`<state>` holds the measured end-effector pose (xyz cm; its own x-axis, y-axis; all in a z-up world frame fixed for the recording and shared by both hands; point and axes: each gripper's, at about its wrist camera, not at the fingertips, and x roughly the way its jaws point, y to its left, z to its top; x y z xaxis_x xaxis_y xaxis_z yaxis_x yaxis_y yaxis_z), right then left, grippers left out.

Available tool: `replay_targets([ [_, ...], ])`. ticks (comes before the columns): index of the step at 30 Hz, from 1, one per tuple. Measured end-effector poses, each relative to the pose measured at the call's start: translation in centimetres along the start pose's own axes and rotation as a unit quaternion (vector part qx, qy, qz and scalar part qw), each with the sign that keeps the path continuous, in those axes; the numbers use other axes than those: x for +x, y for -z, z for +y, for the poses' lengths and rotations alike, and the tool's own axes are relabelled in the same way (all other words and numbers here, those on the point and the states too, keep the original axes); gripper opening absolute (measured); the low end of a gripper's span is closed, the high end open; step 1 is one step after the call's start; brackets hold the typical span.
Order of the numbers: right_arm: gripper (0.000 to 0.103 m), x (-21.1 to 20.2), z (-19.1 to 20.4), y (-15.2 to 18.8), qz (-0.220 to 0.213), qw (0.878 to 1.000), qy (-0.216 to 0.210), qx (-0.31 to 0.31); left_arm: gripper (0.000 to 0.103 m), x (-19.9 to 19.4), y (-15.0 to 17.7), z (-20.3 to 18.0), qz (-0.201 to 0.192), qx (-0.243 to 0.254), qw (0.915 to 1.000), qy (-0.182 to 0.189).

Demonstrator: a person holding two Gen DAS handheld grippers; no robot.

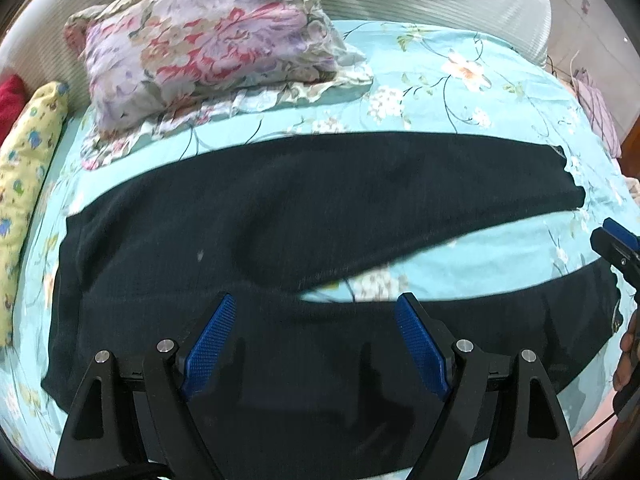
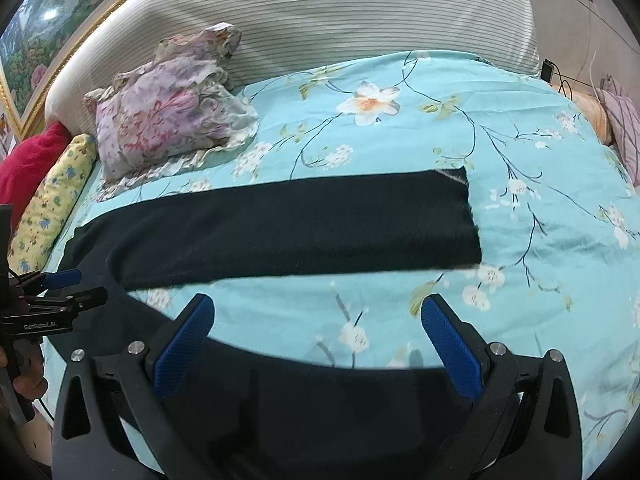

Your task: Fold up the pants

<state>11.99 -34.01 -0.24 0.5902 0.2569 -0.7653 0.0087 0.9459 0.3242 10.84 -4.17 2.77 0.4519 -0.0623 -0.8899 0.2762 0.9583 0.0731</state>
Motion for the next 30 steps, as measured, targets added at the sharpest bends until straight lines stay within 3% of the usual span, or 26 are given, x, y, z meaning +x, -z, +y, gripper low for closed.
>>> replay_targets([
  [9, 0.103, 1.7, -2.2, -2.9, 0.002, 1.000, 0.012, 0.009, 0.083, 2.1, -3.8, -0.8, 0.001, 0.031, 0.9994, 0.015],
  [20, 0.103, 5.2, -6.9, -7.0, 0.026, 0.999, 0.034, 0.026, 0.083, 5.9, -9.7, -2.8, 0.011, 0.082, 0.9936, 0.076],
  [25, 0.103, 7.2, -9.0, -8.5, 0.043, 0.998, 0.040, 0.035, 0.083, 8.2, -13.2, -4.1, 0.021, 0.119, 0.9868, 0.108],
  [30, 0.102, 8.9, -10.9, -9.6, 0.057, 0.997, 0.040, 0.046, 0.083, 11.0, -15.9, -5.9, 0.036, 0.177, 0.9748, 0.132],
])
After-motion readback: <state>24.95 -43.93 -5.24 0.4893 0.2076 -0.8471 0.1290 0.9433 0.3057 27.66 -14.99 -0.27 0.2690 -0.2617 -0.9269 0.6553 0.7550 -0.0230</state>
